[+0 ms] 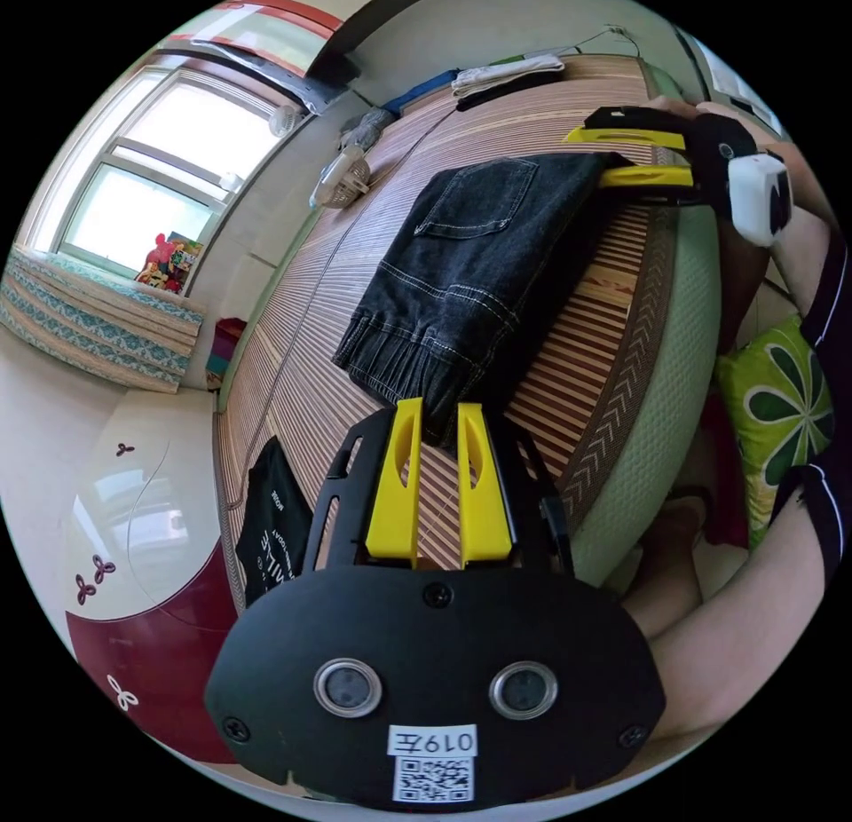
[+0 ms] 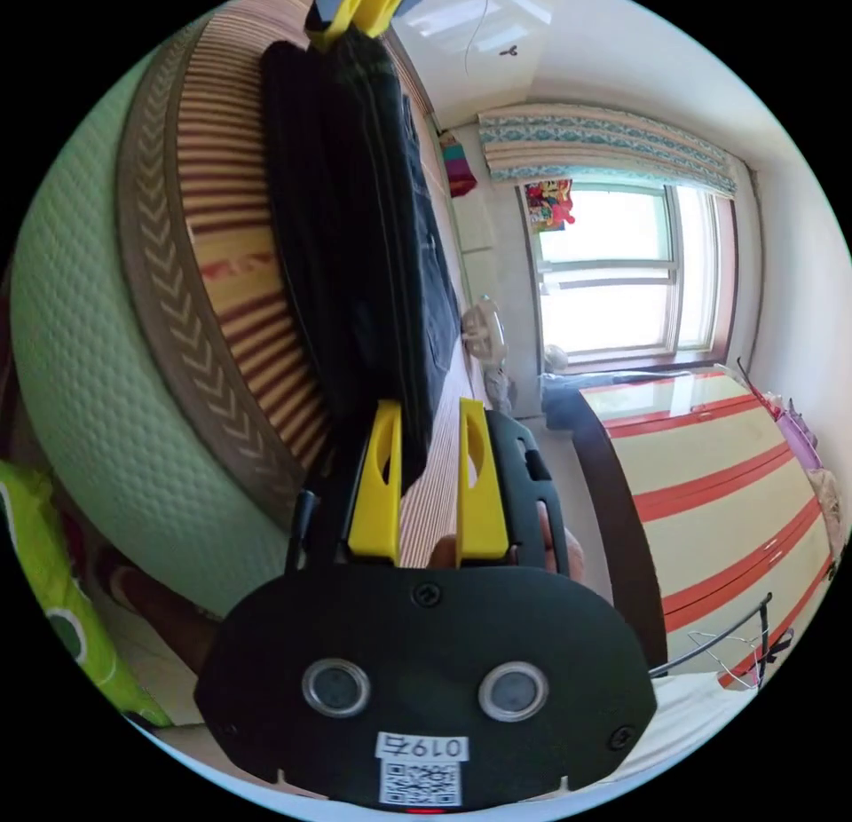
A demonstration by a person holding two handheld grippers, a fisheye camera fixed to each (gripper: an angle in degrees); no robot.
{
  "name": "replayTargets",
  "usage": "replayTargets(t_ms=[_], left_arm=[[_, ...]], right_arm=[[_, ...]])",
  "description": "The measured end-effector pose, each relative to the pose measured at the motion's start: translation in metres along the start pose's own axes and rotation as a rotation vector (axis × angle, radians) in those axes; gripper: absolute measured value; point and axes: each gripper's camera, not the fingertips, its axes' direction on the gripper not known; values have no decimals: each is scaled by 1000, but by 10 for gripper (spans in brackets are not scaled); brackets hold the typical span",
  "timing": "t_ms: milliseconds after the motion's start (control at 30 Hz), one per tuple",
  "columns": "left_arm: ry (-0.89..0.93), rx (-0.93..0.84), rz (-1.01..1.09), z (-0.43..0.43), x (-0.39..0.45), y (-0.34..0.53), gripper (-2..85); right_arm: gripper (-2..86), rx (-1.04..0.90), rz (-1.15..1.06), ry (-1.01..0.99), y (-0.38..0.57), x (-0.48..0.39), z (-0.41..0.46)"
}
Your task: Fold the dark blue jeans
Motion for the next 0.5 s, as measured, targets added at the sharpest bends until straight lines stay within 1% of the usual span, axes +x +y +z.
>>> replayTargets(t_ms=[67,133,233,267,300,400,500], left_arm=[[-15,-8,16,0,-2,1,19],[-51,-16,21,-3,-6,2,18],[-82,-34,3,-8,-23,8,15],[-64,-48,6,-4,-28,11,15],[-16,-65,11,3,-34,15,14],[36,-89,22,14,-46,20,13],[106,-83,-34,17,-72,34,13]], right_arm=[[77,16,-11,-2,12,-2,3],[41,16,-51,59,17,-9,5],[22,62,-99,156,35,-10,5],[17,83,-127,185,44,-12,6],[14,84,-173,184,54,-19,12],[11,101,-253,157,83,-43,28],[14,90,-217,94,100,-43,41]])
